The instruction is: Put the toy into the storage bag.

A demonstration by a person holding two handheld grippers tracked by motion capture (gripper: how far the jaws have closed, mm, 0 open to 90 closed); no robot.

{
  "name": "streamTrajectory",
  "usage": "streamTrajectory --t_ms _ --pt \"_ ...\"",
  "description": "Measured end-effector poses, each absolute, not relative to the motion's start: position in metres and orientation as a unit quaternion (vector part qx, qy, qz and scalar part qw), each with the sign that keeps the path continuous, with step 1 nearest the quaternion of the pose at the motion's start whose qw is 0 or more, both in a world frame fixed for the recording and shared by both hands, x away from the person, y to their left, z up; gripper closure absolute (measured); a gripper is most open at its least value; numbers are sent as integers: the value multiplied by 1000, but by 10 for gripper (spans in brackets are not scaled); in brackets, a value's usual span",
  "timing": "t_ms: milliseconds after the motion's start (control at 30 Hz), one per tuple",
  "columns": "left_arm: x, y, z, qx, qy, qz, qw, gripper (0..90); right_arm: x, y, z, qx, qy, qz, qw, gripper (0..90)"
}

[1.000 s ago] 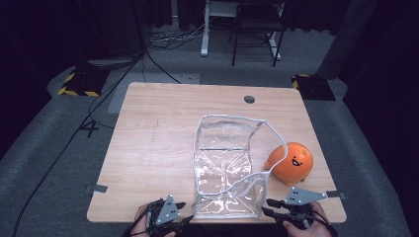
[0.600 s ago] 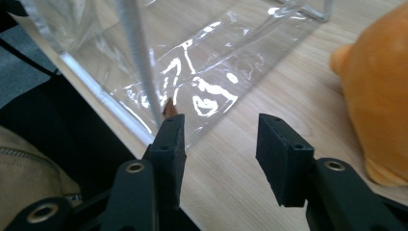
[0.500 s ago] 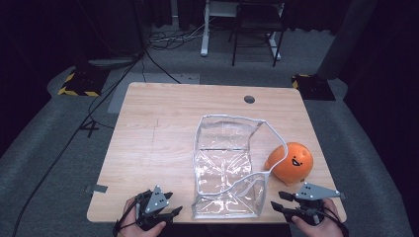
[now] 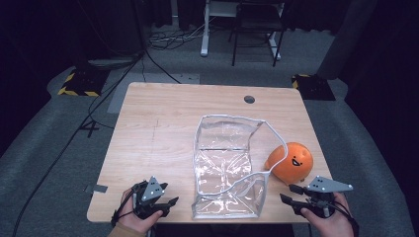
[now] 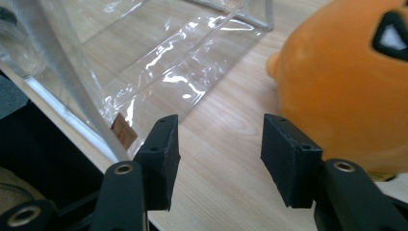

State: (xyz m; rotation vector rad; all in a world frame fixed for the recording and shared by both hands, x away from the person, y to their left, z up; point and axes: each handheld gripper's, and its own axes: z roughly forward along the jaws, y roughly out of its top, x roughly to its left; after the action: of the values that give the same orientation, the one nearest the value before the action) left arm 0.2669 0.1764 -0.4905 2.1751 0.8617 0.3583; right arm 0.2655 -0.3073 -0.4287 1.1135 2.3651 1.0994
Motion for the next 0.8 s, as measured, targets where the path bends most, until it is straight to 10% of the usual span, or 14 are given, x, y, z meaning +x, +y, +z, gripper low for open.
streamTrajectory --t_ms 800 --pt "287 210 -513 838 381 151 360 350 324 -351 -394 441 790 380 194 476"
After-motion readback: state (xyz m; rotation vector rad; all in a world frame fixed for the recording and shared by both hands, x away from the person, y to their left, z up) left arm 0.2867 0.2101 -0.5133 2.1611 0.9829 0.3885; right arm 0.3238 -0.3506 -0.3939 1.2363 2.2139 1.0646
